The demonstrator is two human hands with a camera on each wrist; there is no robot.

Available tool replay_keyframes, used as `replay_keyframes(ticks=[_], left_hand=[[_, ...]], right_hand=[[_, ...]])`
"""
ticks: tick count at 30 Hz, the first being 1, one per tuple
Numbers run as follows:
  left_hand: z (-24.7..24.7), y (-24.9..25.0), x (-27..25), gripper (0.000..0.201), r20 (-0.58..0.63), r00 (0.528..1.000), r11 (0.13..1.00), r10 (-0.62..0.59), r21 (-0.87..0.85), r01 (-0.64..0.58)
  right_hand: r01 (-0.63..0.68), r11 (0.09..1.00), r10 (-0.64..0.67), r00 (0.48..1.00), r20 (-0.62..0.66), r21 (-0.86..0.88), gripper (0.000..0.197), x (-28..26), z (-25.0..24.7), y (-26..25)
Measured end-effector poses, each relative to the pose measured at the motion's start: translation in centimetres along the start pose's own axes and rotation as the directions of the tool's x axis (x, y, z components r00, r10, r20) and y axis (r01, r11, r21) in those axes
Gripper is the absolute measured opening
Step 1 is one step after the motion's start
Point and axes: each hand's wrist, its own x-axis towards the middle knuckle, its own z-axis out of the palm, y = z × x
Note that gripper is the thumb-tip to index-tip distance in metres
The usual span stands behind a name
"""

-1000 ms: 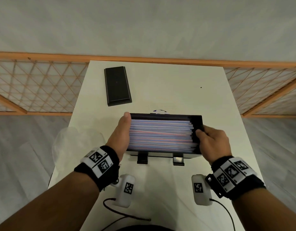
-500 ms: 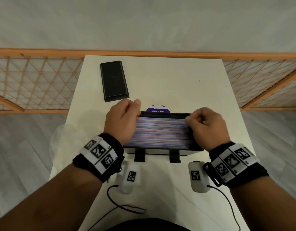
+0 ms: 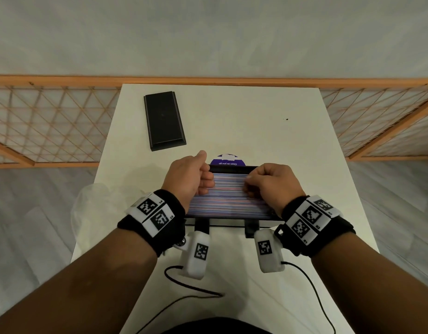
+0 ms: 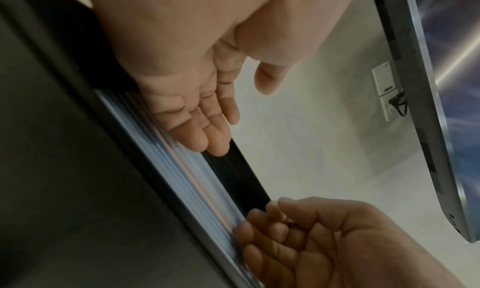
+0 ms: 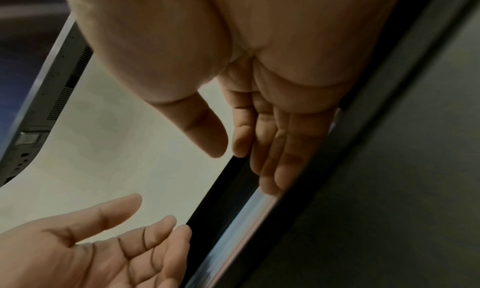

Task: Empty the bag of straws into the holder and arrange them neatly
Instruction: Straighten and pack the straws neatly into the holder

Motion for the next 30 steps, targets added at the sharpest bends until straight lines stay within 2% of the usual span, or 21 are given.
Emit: replay_keyframes(ticks=[6,9,12,17,23,27,30], left_hand=[[0.4,-0.3,0.5,0.038,0.006,1.0,1.0,-0.003,0.012,0.003],[0.9,-0.3,0.3,0.041,0.032,0.994,0.994,-0.106,-0.016,0.107],[1.3,-0.4,0.2,0.046,0.06,0.971,0.973,-0.233,0.02,0.232],[1.2,-0.8,0.3,0.043,0.096,0.968,0.966,-0.233,0.138,0.219],[1.2,-0.8,-0.2,0.046,0.149,0.951,0.929,-0.271,0.301,0.217],[1.2,-0.8,-0.1,0.048,0.15,0.946,0.916,-0.286,0.333,0.223],[1.4,-0.8,-0.1,0.051,0.147,0.942,0.906,-0.301,0.354,0.234]], right_hand=[[-0.054,0.99,0.048,0.998,0.049,0.129,0.017,-0.2,0.6,-0.1],[-0.148,0.952,0.122,0.986,0.11,0.267,0.008,0.0,1.1,-0.5],[-0.285,0.894,0.236,0.955,0.178,0.345,0.011,0.3,1.5,-0.6],[-0.36,0.84,0.298,0.931,0.209,0.406,0.012,0.5,1.4,-0.6],[-0.364,0.854,0.297,0.928,0.225,0.373,0.018,0.5,0.9,-0.6],[-0.381,0.904,0.324,0.907,0.27,0.196,0.024,0.3,0.5,-0.3],[-0.391,0.909,0.339,0.895,0.289,0.144,0.025,0.3,0.5,-0.2]])
